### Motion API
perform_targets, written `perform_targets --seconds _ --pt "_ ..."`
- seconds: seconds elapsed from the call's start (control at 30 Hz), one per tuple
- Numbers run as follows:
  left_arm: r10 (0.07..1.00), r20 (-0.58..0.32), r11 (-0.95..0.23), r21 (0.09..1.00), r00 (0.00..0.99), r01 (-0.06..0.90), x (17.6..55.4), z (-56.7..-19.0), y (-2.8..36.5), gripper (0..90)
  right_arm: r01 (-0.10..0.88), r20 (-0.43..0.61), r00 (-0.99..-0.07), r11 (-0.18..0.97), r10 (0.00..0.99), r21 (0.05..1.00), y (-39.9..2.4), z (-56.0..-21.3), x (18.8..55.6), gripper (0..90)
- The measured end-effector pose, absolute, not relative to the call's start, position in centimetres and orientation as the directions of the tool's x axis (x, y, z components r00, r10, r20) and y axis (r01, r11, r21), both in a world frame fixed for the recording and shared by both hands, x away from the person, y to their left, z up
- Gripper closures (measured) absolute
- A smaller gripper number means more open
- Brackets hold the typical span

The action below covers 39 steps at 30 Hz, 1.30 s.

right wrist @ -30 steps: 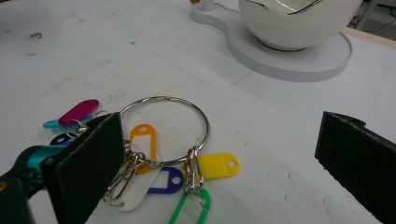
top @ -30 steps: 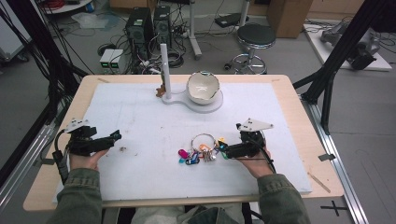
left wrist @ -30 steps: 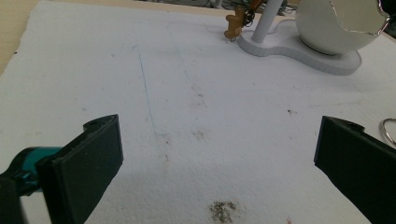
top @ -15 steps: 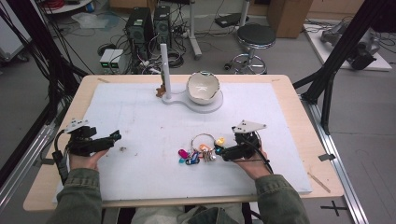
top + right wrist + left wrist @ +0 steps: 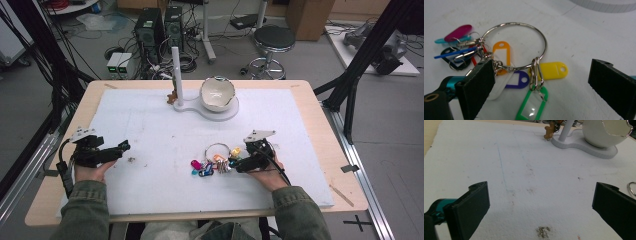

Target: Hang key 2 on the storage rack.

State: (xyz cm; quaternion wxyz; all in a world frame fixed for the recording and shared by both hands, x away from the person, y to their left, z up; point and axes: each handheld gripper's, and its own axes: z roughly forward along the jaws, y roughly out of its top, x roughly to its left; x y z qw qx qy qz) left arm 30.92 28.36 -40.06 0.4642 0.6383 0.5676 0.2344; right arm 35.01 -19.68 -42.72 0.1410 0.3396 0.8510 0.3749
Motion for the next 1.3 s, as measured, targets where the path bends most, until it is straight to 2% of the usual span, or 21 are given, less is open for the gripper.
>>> perform_targets --seconds 0.03,0.17,0.3,0.43,0.53,0.57,0.6,0.77,1.03,1.3 --pt "0.942 -0.227 0.074 0.859 0.247 0.507 30.9 -40.1 28.4 1.6 0.467 0.018 -0.742 0.498 0.671 0.731 -19.6 -42.8 35.0 20.2" --pt "0.942 -0.226 0.072 0.858 0.248 0.509 30.9 -40.1 28.4 1.6 0.480 0.037 -0.758 0.518 0.651 0.708 -19.4 -42.9 34.9 29.4" --pt "0.943 -0.224 0.071 0.859 0.247 0.508 30.9 -40.1 28.4 1.6 0.488 0.043 -0.761 0.528 0.647 0.695 -19.3 -43.1 35.0 34.4" --pt "0.943 -0.226 0.073 0.857 0.245 0.509 30.9 -40.1 28.4 1.6 0.495 0.049 -0.757 0.523 0.652 0.694 -19.4 -43.1 35.0 45.8" --pt "0.942 -0.226 0.071 0.856 0.249 0.512 30.9 -40.1 28.3 1.6 0.522 0.050 -0.744 0.533 0.666 0.666 -19.3 -43.3 35.2 61.6" --pt "0.942 -0.224 0.069 0.856 0.249 0.512 30.9 -40.1 28.4 1.6 0.538 0.074 -0.740 0.522 0.668 0.662 -19.3 -43.2 35.2 71.8" --pt "0.943 -0.226 0.072 0.857 0.246 0.510 30.9 -40.1 28.3 1.6 0.542 0.074 -0.736 0.521 0.673 0.659 -19.3 -43.2 35.2 77.3" --pt "0.942 -0.227 0.074 0.857 0.245 0.510 30.9 -40.1 28.4 1.7 0.569 0.105 -0.725 0.505 0.681 0.649 -19.5 -43.0 35.2 83.3" --pt "0.941 -0.226 0.069 0.855 0.251 0.514 30.8 -40.1 28.4 1.6 0.590 0.137 -0.711 0.480 0.689 0.649 -19.7 -42.8 35.3 84.0" --pt "0.942 -0.230 0.076 0.855 0.244 0.513 30.8 -40.1 28.4 1.6 0.588 0.204 -0.700 0.390 0.685 0.708 -20.7 -41.8 35.1 84.0"
